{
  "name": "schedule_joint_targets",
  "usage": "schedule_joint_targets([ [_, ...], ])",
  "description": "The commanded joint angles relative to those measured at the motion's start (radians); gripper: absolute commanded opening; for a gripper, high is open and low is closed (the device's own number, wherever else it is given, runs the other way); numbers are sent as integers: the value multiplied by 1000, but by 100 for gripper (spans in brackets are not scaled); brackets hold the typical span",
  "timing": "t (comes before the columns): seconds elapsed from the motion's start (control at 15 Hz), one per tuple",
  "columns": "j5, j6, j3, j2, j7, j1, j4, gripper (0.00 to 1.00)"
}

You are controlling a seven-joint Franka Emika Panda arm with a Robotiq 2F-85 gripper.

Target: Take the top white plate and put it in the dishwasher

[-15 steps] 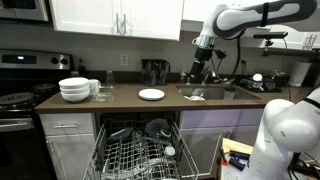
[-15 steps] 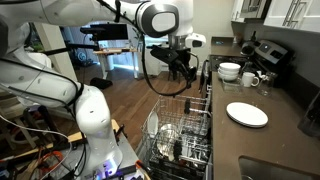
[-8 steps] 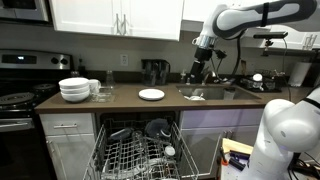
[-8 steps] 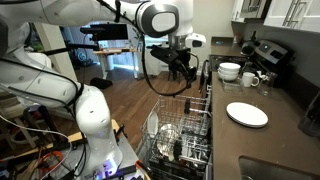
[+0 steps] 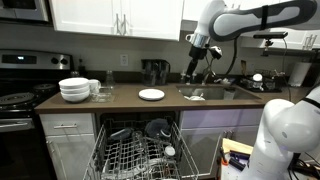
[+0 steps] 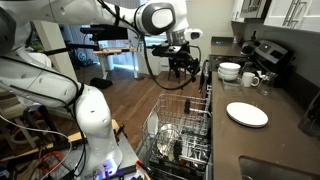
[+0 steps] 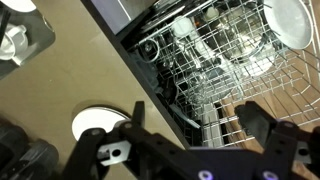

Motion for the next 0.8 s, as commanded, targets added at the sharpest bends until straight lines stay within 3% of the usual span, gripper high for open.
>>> schedule_joint_targets([
  [0.0,-80,99,59,98,-36,37,25,100],
  [0.2,-183,199,89,187,-32,32,21,100],
  [0.73,-535,379,89,432,62,-78,63,100],
])
